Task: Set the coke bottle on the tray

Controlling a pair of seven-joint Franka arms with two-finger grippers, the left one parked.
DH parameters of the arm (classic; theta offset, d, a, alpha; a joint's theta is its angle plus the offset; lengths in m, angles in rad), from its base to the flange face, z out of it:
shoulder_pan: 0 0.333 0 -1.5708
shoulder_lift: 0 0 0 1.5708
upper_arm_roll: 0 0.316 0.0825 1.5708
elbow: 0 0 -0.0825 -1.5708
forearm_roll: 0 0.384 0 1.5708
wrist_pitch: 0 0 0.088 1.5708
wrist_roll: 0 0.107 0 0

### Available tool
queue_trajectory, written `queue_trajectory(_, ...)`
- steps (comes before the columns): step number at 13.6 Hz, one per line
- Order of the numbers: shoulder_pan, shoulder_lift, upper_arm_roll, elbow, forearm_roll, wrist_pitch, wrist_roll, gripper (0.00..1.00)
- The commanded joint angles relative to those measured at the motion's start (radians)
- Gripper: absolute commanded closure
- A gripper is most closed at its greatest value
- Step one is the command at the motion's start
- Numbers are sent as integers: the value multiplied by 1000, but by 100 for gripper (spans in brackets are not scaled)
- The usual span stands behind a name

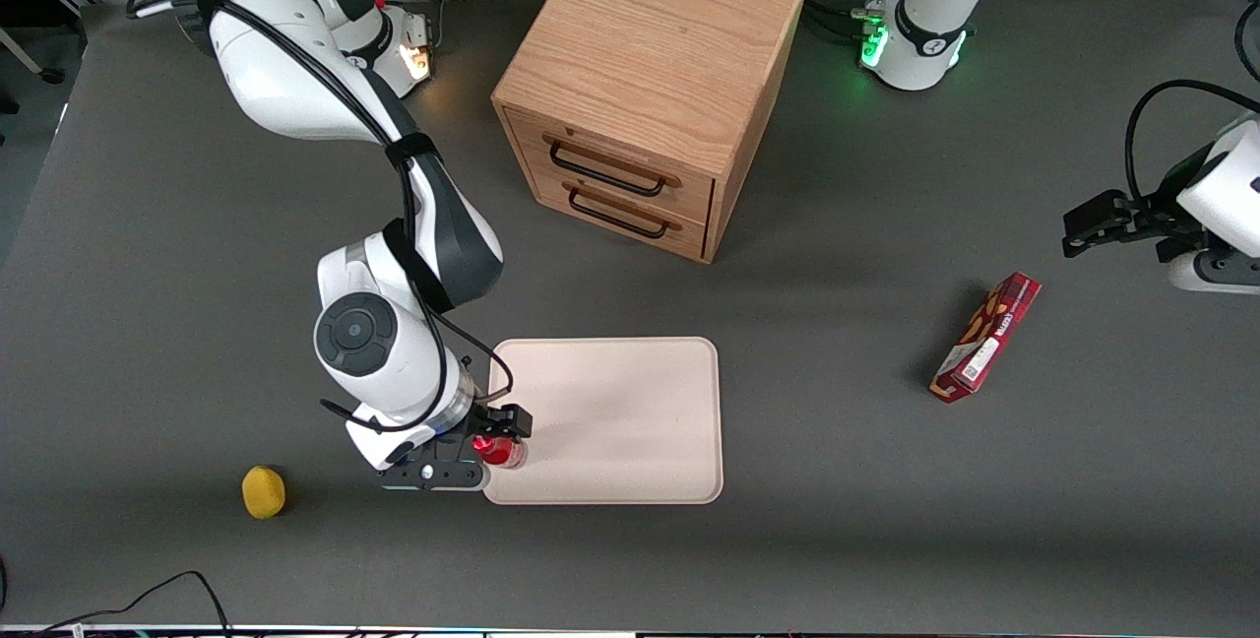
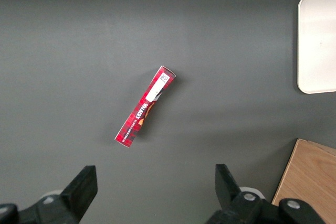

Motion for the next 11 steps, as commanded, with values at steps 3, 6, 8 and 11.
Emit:
queue_trajectory(3,-27,-204,-1,-45,-23,-207,-45,0)
queue_trajectory(6,-86,-372,7,-226,-25,-232,-56,0)
queue_trajectory(8,-125,-468,9,-334,-19,-219,-117,0)
queue_trajectory(11,-181,-690,9,-620,-19,-73,-142,0)
